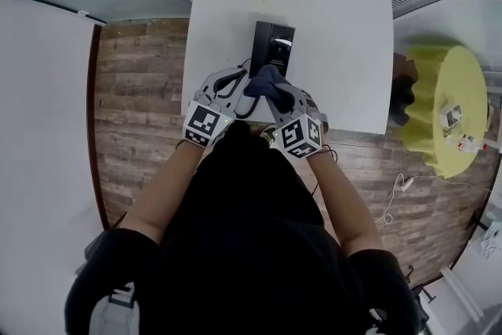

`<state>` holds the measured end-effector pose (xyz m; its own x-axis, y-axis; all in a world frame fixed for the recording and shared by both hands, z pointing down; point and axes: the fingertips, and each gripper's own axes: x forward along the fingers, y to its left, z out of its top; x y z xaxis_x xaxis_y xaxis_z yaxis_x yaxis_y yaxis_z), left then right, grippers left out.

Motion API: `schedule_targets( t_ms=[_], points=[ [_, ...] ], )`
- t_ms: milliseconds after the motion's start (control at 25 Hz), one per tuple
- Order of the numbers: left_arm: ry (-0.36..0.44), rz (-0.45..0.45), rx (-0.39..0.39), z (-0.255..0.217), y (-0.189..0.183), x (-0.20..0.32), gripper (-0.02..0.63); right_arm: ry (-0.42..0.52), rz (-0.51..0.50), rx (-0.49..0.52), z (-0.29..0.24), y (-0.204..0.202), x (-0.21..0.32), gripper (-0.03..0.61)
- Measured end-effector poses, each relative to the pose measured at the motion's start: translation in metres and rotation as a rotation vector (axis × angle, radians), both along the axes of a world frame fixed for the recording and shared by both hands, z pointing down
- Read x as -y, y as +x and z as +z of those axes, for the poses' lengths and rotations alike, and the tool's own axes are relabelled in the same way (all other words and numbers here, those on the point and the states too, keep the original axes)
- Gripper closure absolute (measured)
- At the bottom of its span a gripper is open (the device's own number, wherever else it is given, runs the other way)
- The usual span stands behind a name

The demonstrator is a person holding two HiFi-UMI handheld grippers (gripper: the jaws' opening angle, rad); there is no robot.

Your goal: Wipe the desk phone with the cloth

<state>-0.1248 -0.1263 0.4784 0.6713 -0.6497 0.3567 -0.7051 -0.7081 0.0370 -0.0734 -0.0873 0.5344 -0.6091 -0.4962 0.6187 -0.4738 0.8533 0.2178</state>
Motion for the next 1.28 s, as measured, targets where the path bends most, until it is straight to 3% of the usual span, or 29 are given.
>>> schedule_targets(
  t_ms=[240, 400, 680, 920, 1280],
  points=[
    [0.075, 0.047, -0.05, -0.066, 0.007, -0.002, 0.603, 0.027, 0.106, 0.195, -0.074, 0.012, 0.01, 0.482],
    [0.08, 0.086, -0.078, -0.099, 0.015, -0.006, 0.603, 0.033, 0.162, 0.362, -0.124, 0.018, 0.017, 0.482],
    [0.12, 0.122, -0.146, -0.144, 0.022, -0.015, 0.603, 0.119, 0.22, 0.541, -0.198, 0.031, 0.024, 0.482],
    [0.168, 0.142, -0.196, -0.181, 0.031, -0.011, 0.603, 0.201, 0.241, 0.623, -0.248, 0.043, 0.033, 0.482],
    [0.217, 0.161, -0.225, -0.211, 0.034, -0.001, 0.603, 0.291, 0.239, 0.656, -0.283, 0.043, 0.039, 0.482]
  ],
)
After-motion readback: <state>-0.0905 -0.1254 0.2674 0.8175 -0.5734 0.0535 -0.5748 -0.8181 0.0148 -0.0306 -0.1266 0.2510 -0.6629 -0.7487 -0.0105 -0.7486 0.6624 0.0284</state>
